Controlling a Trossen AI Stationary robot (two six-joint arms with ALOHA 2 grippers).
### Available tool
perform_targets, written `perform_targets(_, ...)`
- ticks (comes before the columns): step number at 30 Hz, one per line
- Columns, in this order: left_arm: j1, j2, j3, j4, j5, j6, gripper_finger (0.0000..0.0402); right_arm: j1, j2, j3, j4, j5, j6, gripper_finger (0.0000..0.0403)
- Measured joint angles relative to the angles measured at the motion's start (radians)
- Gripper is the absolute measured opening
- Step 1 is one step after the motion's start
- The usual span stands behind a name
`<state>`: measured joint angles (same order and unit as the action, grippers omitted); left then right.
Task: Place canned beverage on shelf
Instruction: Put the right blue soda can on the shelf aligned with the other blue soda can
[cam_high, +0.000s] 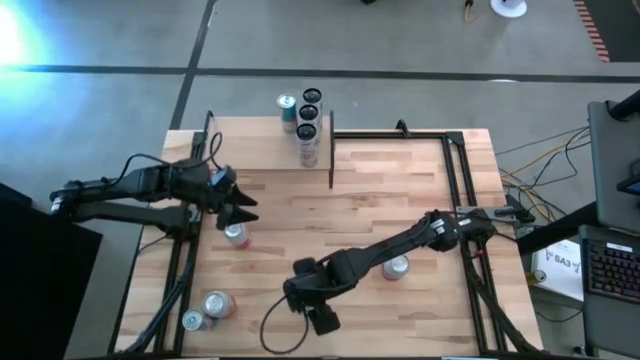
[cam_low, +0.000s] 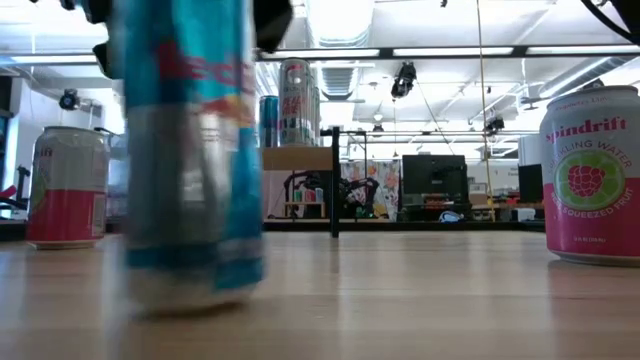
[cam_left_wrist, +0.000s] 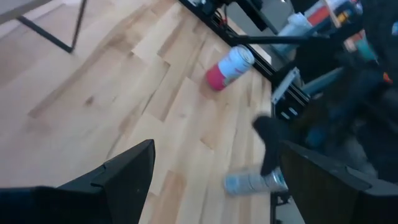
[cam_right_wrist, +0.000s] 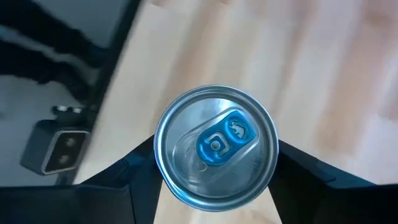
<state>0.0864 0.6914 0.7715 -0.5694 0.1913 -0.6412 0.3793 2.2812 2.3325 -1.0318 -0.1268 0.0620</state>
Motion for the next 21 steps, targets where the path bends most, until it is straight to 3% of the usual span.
perform_targets(5, -0.028, 0.002, 0.000, 0.000, -0.057, 0.056, 0.0311, -0.011, -0.074, 0.002, -0.077, 0.121, 0.081, 0.0228)
perform_targets(11, -0.042, 0.019, 0.000, 0.057, -0.073, 0.134, 0.0311, -0.051, -0.155, 0.003, -0.081, 0.189, 0.246, 0.0230)
perform_targets(21, -0.064, 0.085, 0.000, 0.186, 0.048, 0.196, 0.0311, -0.134, -0.259, 0.003, -0.094, 0.362, 0.485, 0.0232)
